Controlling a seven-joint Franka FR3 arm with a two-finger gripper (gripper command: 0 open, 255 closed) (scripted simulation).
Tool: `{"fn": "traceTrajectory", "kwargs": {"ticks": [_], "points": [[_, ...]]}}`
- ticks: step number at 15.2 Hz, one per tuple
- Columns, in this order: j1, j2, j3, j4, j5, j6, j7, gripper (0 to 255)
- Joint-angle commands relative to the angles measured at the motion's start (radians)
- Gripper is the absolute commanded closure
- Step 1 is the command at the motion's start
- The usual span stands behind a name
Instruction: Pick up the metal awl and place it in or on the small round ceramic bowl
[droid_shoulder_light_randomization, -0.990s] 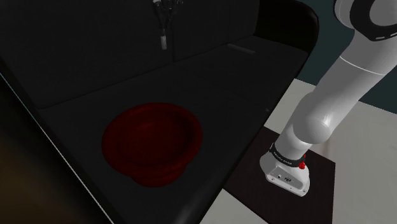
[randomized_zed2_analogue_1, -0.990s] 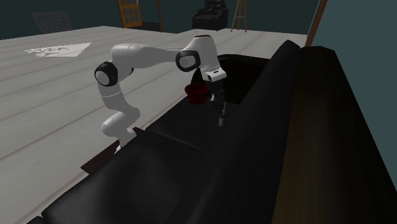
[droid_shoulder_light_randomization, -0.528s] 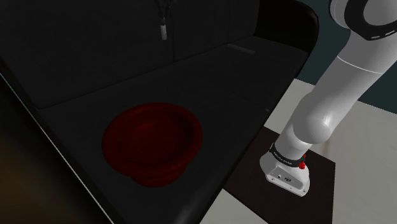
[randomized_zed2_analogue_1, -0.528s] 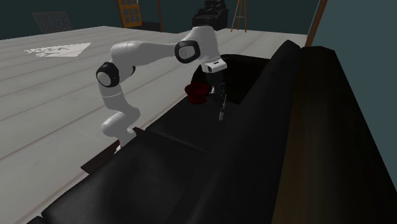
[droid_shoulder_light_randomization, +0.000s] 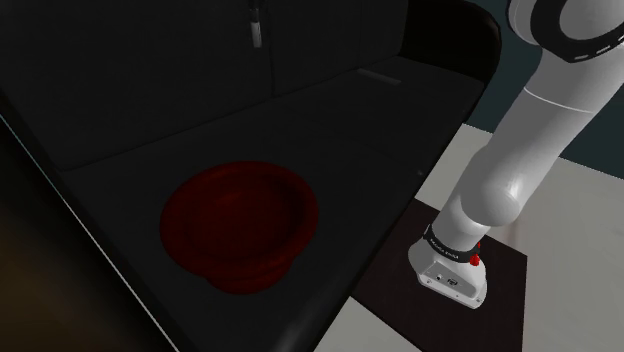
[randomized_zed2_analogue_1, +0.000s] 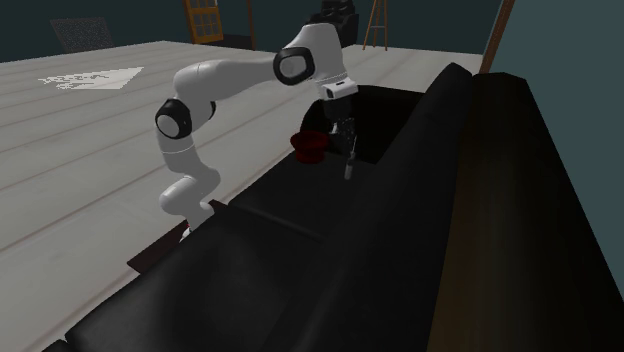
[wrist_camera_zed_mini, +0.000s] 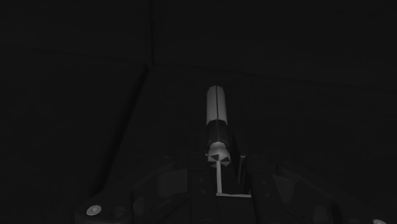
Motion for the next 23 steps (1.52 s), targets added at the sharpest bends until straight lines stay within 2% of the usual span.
{"fn": "traceTrajectory", "kwargs": {"ticks": [1, 6, 12, 18, 23], "points": [[0.016, -0.019, 0.016, -0.013, -0.004, -0.010, 0.031, 255], [0.063, -0.082, 0.072, -0.069, -0.011, -0.027, 0.135, 255], [0.120, -0.120, 0.153, -0.088, -0.026, -0.065, 0.268, 255], [0.179, -0.113, 0.250, -0.056, -0.056, -0.118, 0.415, 255], [0.235, -0.064, 0.347, 0.013, -0.107, -0.177, 0.551, 255]]}}
